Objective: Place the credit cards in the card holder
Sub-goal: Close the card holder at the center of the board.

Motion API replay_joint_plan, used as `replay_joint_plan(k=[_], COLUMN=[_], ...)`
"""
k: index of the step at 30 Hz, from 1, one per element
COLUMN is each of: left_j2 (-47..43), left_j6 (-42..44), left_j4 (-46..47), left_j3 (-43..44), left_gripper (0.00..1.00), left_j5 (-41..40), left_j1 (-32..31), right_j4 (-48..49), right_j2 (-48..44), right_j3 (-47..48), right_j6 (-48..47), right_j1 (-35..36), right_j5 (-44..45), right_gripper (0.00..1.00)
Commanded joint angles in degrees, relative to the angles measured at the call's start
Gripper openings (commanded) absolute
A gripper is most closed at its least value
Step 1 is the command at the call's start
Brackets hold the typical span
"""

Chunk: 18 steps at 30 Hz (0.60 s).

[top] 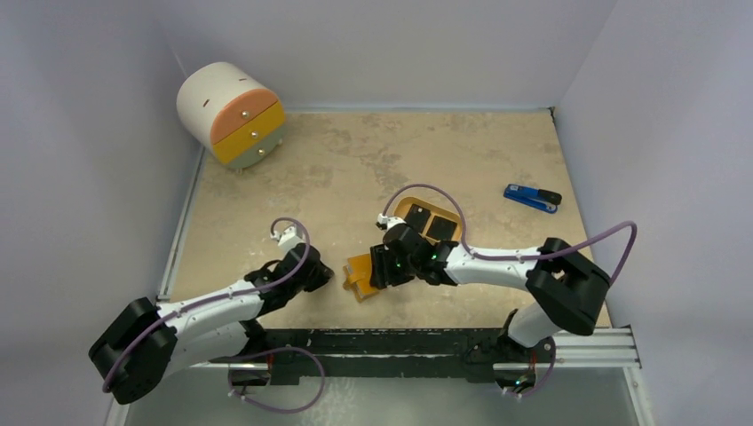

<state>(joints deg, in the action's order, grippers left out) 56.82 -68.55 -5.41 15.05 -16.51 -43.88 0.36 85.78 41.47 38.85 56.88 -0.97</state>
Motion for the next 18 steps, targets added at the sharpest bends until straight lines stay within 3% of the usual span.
replay_joint_plan(k=[1,13,18], left_j2=[2.1,9.7,12.1], left_j6=[-0.3,0.5,0.9], left_j4=[8.1,14.4,15.5], left_j3=[-0.6,0.3,1.0], left_gripper=[0.0,0.0,0.0], left_j5=[2.7,6.4,7.1], left_j1=[0.3,0.2,0.3], right_j4=[1.5,2.7,0.9], right_j2=[1.9,3.9,6.2], right_j3=[3.5,4.2,6.1], right_j6=[2.1,5.3,2.5], right_j1=[0.0,-4.5,-4.6], right_j5=[1.4,-2.2,-4.0], right_gripper=[0.56,0.57,0.58])
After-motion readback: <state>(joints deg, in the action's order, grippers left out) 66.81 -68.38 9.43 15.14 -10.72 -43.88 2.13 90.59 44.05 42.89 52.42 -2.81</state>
